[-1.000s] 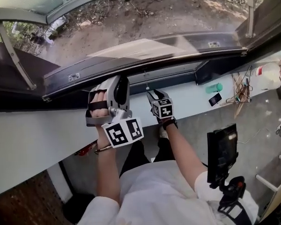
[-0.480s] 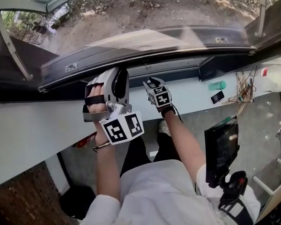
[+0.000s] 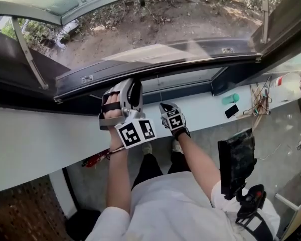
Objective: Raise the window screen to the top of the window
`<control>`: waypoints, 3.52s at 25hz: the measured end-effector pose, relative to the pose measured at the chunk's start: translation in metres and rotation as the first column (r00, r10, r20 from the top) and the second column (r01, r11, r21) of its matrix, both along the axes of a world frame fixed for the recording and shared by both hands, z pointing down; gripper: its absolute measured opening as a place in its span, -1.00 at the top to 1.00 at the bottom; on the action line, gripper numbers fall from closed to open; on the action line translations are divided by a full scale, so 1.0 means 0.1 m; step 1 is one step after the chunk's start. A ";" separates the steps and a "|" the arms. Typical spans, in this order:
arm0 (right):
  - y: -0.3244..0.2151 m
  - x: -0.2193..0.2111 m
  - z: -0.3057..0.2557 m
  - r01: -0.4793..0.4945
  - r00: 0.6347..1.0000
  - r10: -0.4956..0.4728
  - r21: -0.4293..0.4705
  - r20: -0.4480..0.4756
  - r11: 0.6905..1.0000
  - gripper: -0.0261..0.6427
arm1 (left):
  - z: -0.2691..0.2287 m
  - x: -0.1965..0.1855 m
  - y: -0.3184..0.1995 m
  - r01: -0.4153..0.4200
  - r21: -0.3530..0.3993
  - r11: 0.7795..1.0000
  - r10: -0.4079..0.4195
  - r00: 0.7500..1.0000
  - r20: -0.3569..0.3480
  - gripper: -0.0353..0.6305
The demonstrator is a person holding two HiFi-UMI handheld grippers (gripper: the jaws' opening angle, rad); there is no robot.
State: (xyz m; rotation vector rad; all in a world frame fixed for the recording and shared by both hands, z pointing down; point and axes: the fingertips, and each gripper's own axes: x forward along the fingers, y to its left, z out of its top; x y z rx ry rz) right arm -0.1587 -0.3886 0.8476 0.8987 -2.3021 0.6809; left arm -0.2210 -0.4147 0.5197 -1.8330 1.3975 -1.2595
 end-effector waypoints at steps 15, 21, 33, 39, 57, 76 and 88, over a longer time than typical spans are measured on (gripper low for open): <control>0.95 0.35 -0.04 -0.014 0.999 0.016 0.051 -0.043 0.999 0.91 | 0.02 -0.01 0.05 -0.053 0.040 0.998 0.052 0.998 0.029 0.61; 1.04 0.46 -0.11 -0.069 0.997 0.070 0.027 -0.032 0.997 0.91 | 0.01 -0.01 0.02 -0.031 0.065 0.997 0.032 0.999 -0.019 0.61; 1.01 0.54 -0.16 -0.142 0.990 0.142 0.007 -0.015 0.990 0.91 | -0.06 -0.02 0.03 -0.037 0.063 0.997 0.041 0.996 -0.075 0.61; 1.01 0.54 -0.23 -0.135 0.991 0.135 0.022 -0.013 0.991 0.91 | -0.16 -0.01 0.06 -0.046 0.055 0.997 0.053 0.991 -0.123 0.63; 0.99 0.39 -0.25 -0.146 0.989 0.146 -0.002 0.030 0.989 0.91 | -0.27 -0.05 0.08 -0.046 0.085 0.995 0.061 0.980 -0.191 0.71; 0.72 0.31 -0.62 -0.229 0.959 0.217 0.048 0.182 0.972 0.91 | -0.74 -0.06 0.09 -0.039 0.189 0.981 0.074 0.981 -0.181 0.71; 0.76 0.13 -0.65 -0.177 0.969 0.164 0.055 0.183 0.983 0.91 | -0.79 -0.06 0.07 -0.030 0.194 0.981 0.075 0.970 -0.230 0.71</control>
